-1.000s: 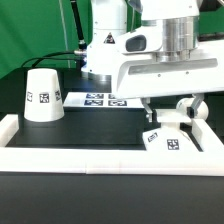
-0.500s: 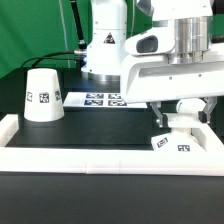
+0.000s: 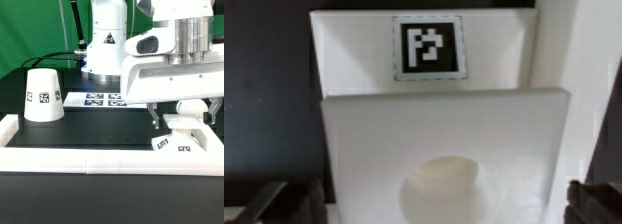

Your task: Assemble lamp

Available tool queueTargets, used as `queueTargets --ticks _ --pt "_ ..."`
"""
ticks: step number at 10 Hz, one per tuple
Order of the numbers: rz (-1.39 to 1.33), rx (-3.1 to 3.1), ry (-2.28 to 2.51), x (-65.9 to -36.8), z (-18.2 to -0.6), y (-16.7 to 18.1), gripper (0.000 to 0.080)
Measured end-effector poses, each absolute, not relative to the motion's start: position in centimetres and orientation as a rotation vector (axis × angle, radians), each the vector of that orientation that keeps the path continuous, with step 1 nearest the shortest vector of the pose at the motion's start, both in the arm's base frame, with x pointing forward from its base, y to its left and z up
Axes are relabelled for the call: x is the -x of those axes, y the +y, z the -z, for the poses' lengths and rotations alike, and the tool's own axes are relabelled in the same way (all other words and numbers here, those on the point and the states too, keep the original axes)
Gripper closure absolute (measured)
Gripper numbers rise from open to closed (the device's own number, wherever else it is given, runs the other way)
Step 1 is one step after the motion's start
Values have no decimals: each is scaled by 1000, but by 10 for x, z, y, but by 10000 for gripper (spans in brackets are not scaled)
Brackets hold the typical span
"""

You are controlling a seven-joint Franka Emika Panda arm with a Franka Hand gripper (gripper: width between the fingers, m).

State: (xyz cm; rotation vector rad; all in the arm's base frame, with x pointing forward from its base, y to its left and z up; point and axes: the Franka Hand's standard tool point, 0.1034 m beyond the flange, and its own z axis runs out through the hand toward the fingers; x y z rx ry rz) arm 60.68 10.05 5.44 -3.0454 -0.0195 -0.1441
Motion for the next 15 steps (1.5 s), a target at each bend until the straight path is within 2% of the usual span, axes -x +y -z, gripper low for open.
queueTargets --ticks 1,5,7,9,11,15 --pt "144 3045 -20 -607 -54 101 105" --pt "142 3046 -12 -604 -57 101 100" --pt "129 3049 22 -574 -79 103 100" --pt "105 3051 33 -549 -88 111 100" --pt "95 3047 19 -534 -86 123 100" --pt "110 3042 19 -534 -85 125 100"
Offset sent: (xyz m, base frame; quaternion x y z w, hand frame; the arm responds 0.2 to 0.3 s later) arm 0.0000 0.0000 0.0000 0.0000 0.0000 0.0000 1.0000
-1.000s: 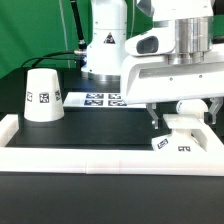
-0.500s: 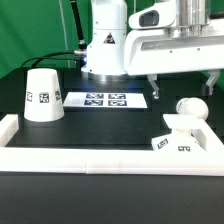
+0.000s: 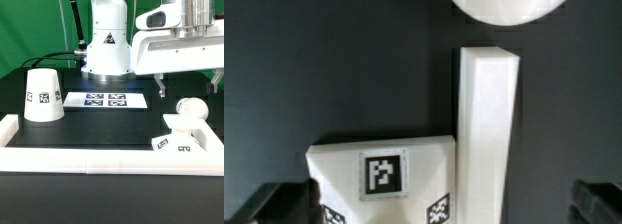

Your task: Assemble lamp

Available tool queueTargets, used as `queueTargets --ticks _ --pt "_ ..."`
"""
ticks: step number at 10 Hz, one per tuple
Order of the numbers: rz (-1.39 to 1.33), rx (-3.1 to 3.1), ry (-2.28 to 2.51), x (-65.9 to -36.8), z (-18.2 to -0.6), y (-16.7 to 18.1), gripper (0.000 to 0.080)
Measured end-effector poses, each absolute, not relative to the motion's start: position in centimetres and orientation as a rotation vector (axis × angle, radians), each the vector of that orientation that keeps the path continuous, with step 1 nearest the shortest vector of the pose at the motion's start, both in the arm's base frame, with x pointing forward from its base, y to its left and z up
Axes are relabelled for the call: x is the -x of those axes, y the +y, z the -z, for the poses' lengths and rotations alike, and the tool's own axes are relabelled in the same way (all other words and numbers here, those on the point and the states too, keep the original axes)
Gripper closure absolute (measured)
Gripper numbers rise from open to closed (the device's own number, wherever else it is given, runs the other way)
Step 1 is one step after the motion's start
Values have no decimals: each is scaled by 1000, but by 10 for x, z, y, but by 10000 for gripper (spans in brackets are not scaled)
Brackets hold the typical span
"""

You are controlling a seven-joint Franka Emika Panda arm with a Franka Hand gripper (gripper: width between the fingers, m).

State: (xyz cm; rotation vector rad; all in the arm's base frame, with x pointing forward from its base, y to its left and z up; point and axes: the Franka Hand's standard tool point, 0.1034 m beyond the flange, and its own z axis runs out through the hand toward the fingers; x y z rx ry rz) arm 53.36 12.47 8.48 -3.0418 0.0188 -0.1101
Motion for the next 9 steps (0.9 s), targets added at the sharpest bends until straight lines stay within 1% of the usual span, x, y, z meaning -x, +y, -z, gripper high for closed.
queueTargets --ticks 1,3,4,6,8,9 --pt "129 3038 48 -532 -84 128 100" --pt "139 3037 37 -512 -72 141 100" --pt "145 3037 26 -508 -69 144 100" --pt "141 3040 14 -499 -57 146 100" --pt "108 3043 15 -497 -56 145 100" --pt "7 3051 16 -493 -55 144 100"
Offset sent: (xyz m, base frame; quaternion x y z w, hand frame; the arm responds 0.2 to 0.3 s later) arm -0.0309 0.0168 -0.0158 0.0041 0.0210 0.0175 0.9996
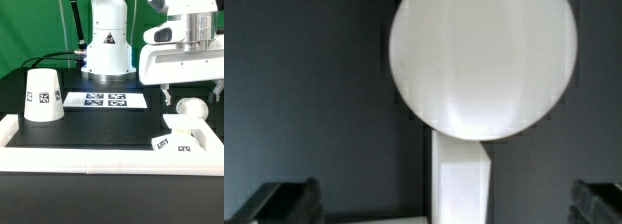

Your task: Assemble lamp

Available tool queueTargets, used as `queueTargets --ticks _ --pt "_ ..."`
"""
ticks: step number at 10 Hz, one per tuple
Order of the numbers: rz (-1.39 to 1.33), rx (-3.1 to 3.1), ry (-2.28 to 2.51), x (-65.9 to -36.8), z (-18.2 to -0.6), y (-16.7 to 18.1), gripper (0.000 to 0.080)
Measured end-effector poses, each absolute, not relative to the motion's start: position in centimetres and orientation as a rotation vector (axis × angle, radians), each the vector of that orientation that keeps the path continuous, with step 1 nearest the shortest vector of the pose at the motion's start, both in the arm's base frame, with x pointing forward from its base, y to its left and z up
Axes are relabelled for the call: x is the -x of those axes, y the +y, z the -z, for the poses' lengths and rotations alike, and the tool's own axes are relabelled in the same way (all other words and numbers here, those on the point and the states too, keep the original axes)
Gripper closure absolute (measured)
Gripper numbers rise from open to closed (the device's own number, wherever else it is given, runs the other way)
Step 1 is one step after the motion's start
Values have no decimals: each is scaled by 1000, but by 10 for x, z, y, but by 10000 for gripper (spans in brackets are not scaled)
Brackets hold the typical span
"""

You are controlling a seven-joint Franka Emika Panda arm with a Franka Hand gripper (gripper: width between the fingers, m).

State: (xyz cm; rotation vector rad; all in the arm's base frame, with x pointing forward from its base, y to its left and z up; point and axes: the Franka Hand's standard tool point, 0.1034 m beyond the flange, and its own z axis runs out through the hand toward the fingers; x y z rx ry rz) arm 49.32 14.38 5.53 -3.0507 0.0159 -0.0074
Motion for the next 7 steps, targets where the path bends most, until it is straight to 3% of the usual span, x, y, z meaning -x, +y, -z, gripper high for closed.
queueTargets --ticks 5,7 --pt "-550 3011 -19 -491 -69 149 100" --pt "-678 2982 -2 -497 -62 146 100"
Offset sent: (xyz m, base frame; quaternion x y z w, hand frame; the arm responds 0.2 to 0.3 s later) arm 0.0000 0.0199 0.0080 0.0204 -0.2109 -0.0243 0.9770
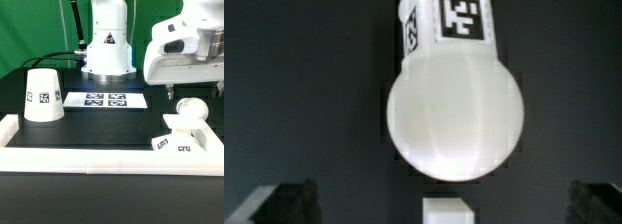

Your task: Assemble lamp

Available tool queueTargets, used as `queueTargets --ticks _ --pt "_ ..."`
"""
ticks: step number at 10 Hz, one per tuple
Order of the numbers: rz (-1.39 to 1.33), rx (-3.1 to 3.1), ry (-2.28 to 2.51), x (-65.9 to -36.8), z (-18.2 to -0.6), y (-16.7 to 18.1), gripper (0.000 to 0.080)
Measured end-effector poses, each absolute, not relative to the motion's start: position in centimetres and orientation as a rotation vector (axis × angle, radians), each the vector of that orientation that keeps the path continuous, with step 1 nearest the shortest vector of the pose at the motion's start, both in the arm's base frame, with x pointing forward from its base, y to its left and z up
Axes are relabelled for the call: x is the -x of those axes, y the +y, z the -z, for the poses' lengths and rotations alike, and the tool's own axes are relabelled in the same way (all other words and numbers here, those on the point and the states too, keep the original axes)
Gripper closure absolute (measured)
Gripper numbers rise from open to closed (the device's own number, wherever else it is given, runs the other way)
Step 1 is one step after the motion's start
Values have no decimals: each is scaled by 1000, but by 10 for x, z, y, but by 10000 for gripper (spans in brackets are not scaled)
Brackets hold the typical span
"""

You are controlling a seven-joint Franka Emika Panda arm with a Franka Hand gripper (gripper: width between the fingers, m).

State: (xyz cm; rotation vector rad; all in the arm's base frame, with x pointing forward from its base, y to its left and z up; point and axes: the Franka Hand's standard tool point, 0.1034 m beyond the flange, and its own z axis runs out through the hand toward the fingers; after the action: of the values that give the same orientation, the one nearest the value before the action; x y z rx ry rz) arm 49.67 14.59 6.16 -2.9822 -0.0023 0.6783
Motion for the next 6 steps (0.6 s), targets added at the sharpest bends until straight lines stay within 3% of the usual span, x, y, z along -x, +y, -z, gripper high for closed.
queueTargets --ticks 6 --pt "-1257 2823 -1 -482 -55 157 100"
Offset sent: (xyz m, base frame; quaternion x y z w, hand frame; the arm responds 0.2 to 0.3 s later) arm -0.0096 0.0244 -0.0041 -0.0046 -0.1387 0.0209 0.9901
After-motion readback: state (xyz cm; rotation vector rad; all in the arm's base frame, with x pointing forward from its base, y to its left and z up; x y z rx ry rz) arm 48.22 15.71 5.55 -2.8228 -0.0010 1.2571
